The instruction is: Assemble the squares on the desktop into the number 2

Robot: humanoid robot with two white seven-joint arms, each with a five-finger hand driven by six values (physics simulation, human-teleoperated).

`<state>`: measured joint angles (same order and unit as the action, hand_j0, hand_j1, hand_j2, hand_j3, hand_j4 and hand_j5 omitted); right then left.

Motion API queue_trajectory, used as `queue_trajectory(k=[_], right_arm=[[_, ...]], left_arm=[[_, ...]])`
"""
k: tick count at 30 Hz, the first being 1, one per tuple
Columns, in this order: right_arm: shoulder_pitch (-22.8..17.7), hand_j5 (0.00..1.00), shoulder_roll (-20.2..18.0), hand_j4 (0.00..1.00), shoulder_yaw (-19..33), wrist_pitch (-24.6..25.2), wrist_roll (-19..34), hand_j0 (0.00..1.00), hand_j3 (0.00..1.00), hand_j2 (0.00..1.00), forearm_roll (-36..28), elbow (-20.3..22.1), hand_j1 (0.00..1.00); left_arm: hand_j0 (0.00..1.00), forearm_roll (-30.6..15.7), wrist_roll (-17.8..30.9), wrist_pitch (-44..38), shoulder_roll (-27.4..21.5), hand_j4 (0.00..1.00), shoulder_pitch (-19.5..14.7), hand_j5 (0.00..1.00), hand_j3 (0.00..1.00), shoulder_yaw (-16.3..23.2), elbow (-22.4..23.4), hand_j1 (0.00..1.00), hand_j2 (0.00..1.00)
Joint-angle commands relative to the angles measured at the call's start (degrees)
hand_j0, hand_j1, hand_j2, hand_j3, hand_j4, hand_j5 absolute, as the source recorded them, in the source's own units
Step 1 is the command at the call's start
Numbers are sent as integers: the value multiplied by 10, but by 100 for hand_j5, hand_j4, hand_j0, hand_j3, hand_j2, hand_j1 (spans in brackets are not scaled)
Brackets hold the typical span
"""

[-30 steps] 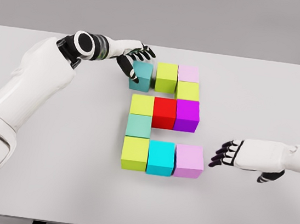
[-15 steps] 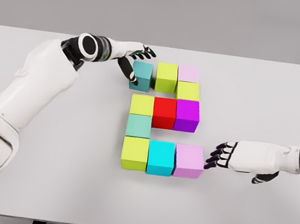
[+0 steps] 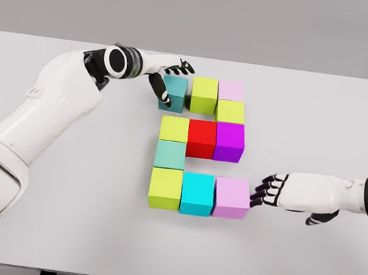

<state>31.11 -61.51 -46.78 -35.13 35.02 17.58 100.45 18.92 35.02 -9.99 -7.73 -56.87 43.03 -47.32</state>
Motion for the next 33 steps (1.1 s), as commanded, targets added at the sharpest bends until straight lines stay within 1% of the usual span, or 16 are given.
queue_trajectory(k=[1,3,8,11,13,15,19,22,25,27,28,29,31,32,33], right_arm=[[1,100,0,100,0,1,0,100,100,100,-4,0,100],[1,100,2,100,0,1,0,100,100,100,-4,0,100],[1,100,2,100,0,1,0,100,100,100,-4,0,100],[1,100,5,100,-1,1,0,100,100,100,-4,0,100],[1,100,5,100,-1,1,0,100,100,100,-4,0,100],[1,100,5,100,-1,1,0,100,100,100,-4,0,100],[1,100,5,100,-1,1,0,100,100,100,-4,0,100],[1,100,-4,100,0,1,0,100,100,100,-3,0,100],[4,100,-11,100,9,1,0,100,100,100,-4,-9,100],[5,100,-11,100,32,1,0,100,100,100,-9,-21,100],[5,100,-10,100,61,1,0,100,100,100,-20,-38,100],[5,100,-5,100,98,1,0,100,100,100,-68,-74,100],[0,100,4,100,182,1,0,100,100,100,-170,-147,100],[1,100,20,100,224,1,0,100,100,100,-242,-184,100],[-4,100,22,100,254,1,0,100,100,100,-297,-208,100]], left_arm=[[95,1,0,1,-4,95,0,95,95,-1,-6,95,95],[95,1,0,1,-7,95,2,95,95,-12,-23,95,95],[95,1,0,1,-6,95,2,95,95,-12,-21,95,95],[95,21,0,1,-3,95,9,95,95,-13,-21,95,95],[95,24,0,1,0,95,11,95,95,-10,-21,95,95],[95,41,0,1,1,95,25,95,95,-14,-23,95,95],[95,43,0,1,1,95,26,95,95,-13,-24,95,95],[95,43,0,1,1,95,25,95,95,-18,-24,95,95],[95,50,0,0,2,95,25,95,95,-29,-23,95,95],[95,50,0,0,2,95,25,95,95,-30,-23,95,95],[95,50,0,1,2,95,25,95,95,-30,-23,95,95],[94,50,0,1,2,94,25,94,94,-29,-23,94,94],[94,50,0,0,3,94,25,94,94,-29,-23,94,94],[94,52,0,1,3,94,25,94,94,-29,-23,94,94],[94,62,-7,1,10,94,25,94,94,-30,-23,94,94]])
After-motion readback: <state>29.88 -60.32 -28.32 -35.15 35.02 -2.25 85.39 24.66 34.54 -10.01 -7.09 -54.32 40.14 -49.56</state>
